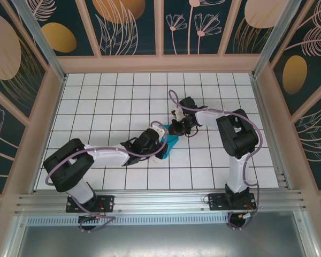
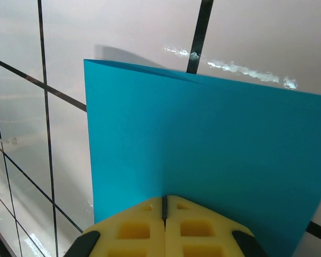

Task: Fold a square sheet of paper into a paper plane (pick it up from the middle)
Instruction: Third fold the triangle at the center of the table.

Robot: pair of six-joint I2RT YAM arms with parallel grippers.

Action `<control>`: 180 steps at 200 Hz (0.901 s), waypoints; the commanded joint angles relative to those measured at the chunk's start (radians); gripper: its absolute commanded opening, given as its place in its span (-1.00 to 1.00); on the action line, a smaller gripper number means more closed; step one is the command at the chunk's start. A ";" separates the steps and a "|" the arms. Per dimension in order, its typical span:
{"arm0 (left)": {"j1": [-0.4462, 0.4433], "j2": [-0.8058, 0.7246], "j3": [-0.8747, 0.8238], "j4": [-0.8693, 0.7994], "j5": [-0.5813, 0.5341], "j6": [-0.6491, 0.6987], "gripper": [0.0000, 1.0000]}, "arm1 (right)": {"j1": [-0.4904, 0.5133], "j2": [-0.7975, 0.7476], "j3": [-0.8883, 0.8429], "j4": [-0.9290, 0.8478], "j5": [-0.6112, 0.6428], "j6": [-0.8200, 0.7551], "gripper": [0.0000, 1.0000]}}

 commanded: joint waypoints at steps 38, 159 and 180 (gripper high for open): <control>0.041 0.040 0.017 0.026 0.049 0.026 -1.00 | 0.002 0.030 0.023 -0.047 0.003 -0.044 -0.92; 0.072 0.109 0.078 -0.038 -0.018 0.109 -1.00 | 0.007 0.039 0.032 -0.057 0.002 -0.039 -0.91; 0.075 0.115 0.077 -0.032 0.010 0.105 -1.00 | 0.009 0.042 0.022 -0.046 -0.003 -0.029 -0.90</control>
